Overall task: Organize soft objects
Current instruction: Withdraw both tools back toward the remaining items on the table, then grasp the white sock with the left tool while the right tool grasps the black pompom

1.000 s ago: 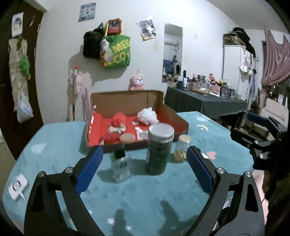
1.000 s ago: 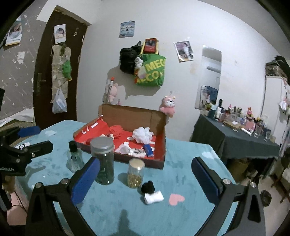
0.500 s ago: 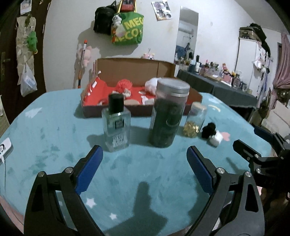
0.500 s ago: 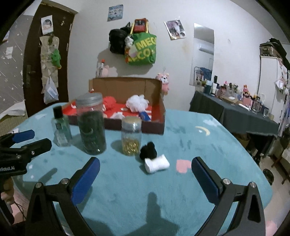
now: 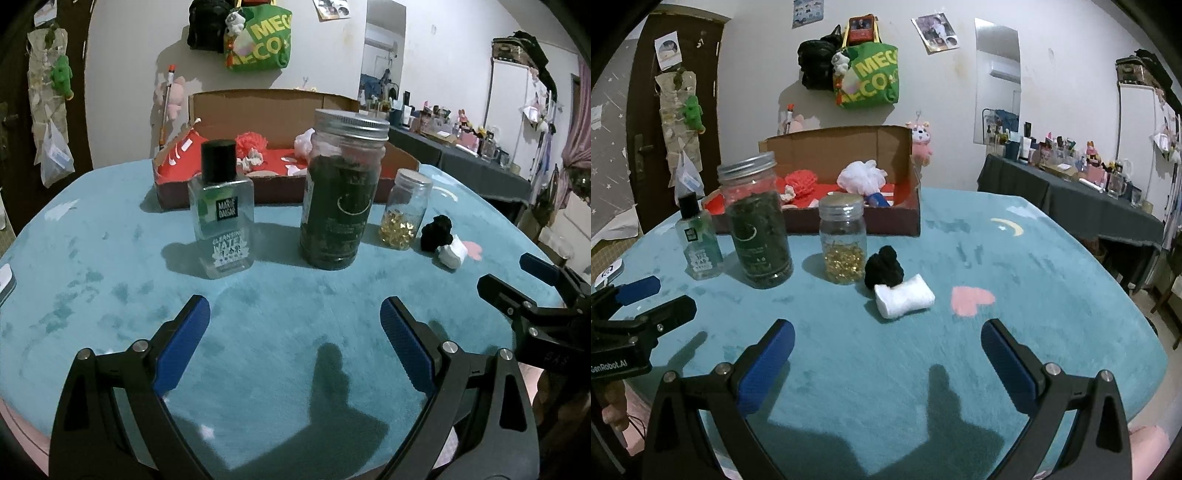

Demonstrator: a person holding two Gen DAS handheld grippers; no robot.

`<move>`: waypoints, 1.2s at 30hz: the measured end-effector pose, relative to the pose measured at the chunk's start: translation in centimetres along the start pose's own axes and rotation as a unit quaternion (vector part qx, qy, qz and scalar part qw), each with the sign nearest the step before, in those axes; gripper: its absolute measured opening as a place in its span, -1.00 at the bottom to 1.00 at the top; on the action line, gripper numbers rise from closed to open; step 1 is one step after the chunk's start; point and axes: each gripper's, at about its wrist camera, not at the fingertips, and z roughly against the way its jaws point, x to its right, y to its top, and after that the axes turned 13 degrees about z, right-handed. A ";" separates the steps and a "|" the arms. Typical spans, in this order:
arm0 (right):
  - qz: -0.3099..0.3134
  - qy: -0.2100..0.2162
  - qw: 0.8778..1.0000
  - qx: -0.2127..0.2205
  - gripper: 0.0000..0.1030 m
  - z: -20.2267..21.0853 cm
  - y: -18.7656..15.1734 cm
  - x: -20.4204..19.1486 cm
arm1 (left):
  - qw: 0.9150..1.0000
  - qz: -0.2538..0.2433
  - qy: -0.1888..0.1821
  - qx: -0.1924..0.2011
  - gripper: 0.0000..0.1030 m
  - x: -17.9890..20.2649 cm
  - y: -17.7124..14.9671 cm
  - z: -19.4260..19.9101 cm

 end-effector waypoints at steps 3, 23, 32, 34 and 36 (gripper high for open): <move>-0.001 0.004 1.000 -0.006 1.00 -0.3 -0.2 0.3 | 1.000 -0.002 0.002 -0.005 0.84 0.3 -0.1 -0.3; 0.047 0.154 0.984 -0.080 0.99 -6.4 1.4 6.5 | 0.998 -0.031 -0.029 -0.043 0.84 7.5 1.9 -3.7; 0.072 0.161 0.979 -0.104 -0.29 -8.4 2.1 4.9 | 0.998 -0.023 -0.015 -0.048 0.84 6.1 2.4 -4.1; 0.055 0.168 0.979 -0.099 -0.46 -7.9 2.1 5.0 | 0.998 -0.018 -0.015 -0.050 0.84 5.3 2.4 -4.0; 0.041 0.182 0.978 -0.089 -0.46 -6.9 2.3 4.7 | 0.998 -0.014 -0.016 -0.053 0.84 4.4 2.4 -3.9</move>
